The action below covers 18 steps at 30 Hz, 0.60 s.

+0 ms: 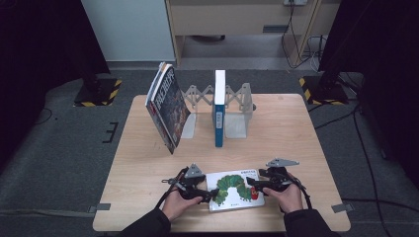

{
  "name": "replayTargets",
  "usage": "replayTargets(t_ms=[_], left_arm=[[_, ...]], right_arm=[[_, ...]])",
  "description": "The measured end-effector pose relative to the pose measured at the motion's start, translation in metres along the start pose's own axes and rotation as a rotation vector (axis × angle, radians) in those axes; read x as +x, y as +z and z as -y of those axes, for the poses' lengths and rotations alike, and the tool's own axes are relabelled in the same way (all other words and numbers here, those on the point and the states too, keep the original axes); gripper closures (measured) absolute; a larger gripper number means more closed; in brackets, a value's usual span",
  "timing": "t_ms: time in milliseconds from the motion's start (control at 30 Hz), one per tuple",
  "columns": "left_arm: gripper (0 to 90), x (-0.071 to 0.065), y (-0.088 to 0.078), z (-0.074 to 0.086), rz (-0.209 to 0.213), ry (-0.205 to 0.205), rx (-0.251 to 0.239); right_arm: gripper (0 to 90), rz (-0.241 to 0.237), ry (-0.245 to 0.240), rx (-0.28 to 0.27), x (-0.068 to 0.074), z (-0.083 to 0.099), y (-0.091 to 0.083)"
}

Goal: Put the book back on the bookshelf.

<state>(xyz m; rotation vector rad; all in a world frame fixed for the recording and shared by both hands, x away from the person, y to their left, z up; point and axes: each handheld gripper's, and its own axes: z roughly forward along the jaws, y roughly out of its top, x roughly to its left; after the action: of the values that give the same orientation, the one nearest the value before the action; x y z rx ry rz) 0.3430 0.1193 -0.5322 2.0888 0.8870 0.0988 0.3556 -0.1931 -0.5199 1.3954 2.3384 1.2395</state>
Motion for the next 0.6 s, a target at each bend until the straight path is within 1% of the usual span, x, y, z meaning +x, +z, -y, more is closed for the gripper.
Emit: replayTargets(t_ms=[33, 100, 233, 267, 300, 367, 400, 500, 600], left_arm=[[19.4, -0.001, -0.001, 0.001, -0.001, 0.003, 0.005], [18.8, -0.001, -0.002, 0.001, 0.001, 0.007, 0.008], [18.4, -0.002, -0.001, 0.002, 0.005, 0.016, 0.009], [18.1, -0.003, -0.001, 0.002, 0.006, 0.017, 0.008], [17.9, -0.003, -0.001, 0.002, 0.008, 0.019, 0.005], [17.5, -0.004, 0.0, 0.002, 0.01, 0.022, 0.004], [16.9, -0.003, 0.0, 0.002, 0.012, 0.021, 0.004], [16.0, -0.002, -0.001, 0.002, 0.022, 0.01, 0.001], [14.8, -0.001, -0.001, 0.002, 0.031, 0.0, -0.002]], right_arm=[[31.7, 0.002, 0.0, 0.003, -0.001, 0.001, 0.0], [32.2, 0.005, 0.015, 0.019, -0.002, 0.004, -0.001], [33.0, -0.017, 0.014, 0.032, 0.001, 0.008, 0.0], [33.1, -0.025, 0.022, 0.032, 0.003, 0.008, 0.001], [31.9, -0.031, 0.015, 0.031, 0.003, 0.008, 0.002], [31.1, -0.035, 0.025, 0.032, 0.004, 0.007, 0.002], [31.1, -0.042, 0.022, 0.023, 0.003, 0.007, 0.001], [31.3, -0.068, 0.046, -0.014, 0.001, 0.005, -0.005], [32.1, -0.095, 0.065, -0.067, 0.0, 0.002, -0.011]])
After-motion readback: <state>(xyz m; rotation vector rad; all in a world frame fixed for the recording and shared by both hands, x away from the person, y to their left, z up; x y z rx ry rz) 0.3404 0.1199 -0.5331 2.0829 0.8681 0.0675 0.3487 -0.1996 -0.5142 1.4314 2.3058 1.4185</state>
